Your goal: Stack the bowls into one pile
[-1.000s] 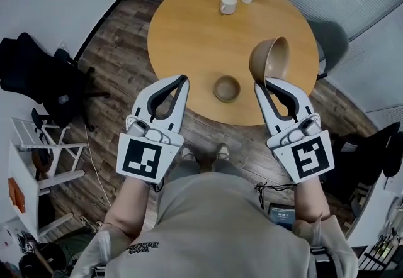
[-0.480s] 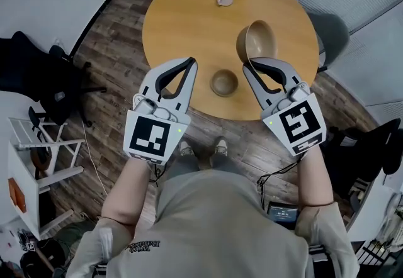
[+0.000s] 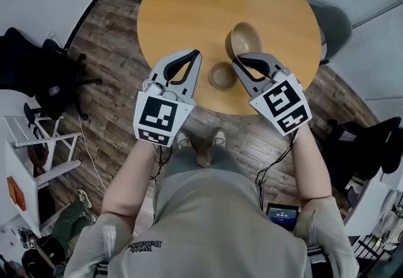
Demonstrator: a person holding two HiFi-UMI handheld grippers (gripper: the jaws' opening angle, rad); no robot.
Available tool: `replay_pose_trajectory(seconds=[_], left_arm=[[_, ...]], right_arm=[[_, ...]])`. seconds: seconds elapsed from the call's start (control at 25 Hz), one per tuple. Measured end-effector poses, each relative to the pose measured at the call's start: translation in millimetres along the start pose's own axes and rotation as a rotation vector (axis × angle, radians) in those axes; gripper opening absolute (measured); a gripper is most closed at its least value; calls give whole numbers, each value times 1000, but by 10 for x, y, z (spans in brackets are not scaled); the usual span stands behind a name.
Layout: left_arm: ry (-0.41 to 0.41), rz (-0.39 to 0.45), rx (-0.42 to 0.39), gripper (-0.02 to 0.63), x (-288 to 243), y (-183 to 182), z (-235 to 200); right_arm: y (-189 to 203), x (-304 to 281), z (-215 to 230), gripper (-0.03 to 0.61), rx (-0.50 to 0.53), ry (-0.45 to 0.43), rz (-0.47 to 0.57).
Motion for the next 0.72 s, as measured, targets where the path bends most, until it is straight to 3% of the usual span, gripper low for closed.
replay_pose_trajectory(seconds=[0.72], left_arm=[[-1, -223, 94, 18, -457, 1085, -202]], right_arm=[[803, -789, -475, 35, -98, -180, -148]])
Point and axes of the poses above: the fingertips, and each gripper's own axes: x backward along the fingers, z to its right, y out of its underside, the point moved 4 cm from there along x, backward along the fingers, and after that the axes turned 14 degrees about x, right-handed, at the moved point
